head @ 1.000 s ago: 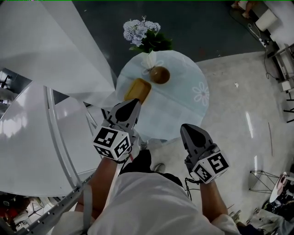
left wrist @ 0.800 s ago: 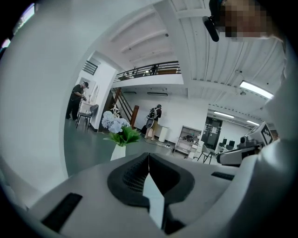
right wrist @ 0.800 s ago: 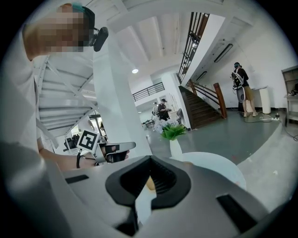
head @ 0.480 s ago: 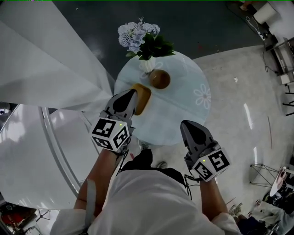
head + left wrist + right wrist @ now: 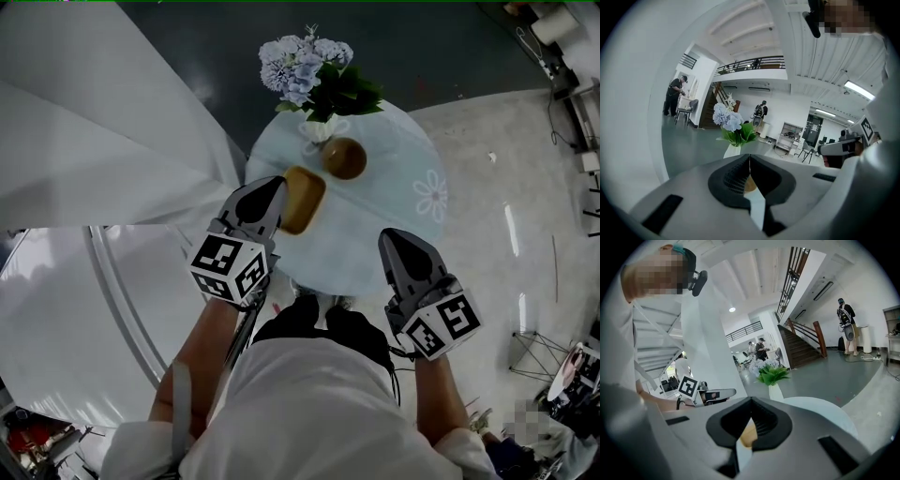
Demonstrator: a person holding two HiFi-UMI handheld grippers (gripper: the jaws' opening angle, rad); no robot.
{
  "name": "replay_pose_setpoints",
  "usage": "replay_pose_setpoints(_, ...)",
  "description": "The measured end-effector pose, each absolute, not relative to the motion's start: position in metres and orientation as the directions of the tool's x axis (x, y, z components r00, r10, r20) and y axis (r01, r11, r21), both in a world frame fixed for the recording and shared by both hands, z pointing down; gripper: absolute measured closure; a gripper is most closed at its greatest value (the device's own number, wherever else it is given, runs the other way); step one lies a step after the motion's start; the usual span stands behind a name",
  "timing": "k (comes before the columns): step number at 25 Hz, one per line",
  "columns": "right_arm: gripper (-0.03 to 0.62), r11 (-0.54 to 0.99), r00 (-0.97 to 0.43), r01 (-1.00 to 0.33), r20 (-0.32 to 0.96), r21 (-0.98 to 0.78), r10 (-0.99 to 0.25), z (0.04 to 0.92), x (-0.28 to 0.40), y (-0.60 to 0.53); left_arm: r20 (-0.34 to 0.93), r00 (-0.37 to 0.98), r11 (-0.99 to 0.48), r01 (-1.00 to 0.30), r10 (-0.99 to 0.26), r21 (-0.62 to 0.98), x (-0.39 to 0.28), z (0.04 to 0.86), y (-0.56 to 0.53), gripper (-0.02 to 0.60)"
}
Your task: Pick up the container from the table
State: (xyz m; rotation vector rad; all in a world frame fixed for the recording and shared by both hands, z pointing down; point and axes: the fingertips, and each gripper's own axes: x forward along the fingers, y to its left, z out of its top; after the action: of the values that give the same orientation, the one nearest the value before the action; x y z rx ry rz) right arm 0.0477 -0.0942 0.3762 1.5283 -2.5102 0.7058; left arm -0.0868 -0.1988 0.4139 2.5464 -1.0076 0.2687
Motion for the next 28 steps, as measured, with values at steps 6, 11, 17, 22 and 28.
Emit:
replay_pose_setpoints(6, 0.58, 0.404, -0.515, -0.847, 0.341, -0.345, -0.787, 0.39, 0.048, -0.108, 0.354, 0.701, -0.65, -0.71, -0.619, 0.271, -0.091, 0.434, -0.203, 0.561)
replay_pose_setpoints(11, 0.58, 0.431, -0.552, -0.823, 0.344, -0.369, -0.759, 0.402, 0.055, -0.122, 0.403, 0.667, -0.618, -0.74, -0.627, 0.265, -0.092, 0.456, -0.204, 0.561)
replay_pose_setpoints(17, 0.58, 0.472, -0.602, -0.79, 0.352, -0.391, -0.717, 0.416, 0.06, -0.136, 0.473, 0.62, -0.592, -0.773, -0.627, 0.228, -0.094, 0.484, -0.203, 0.561)
replay_pose_setpoints(22, 0.58, 0.497, -0.635, -0.767, 0.361, -0.406, -0.684, 0.427, 0.06, -0.144, 0.521, 0.589, -0.578, -0.789, -0.618, 0.208, -0.097, 0.511, -0.201, 0.561)
replay_pose_setpoints(28, 0.58, 0.504, -0.652, -0.753, 0.381, -0.422, -0.656, 0.439, 0.064, -0.146, 0.558, 0.564, -0.571, -0.8, -0.609, 0.185, -0.1, 0.541, -0.205, 0.561)
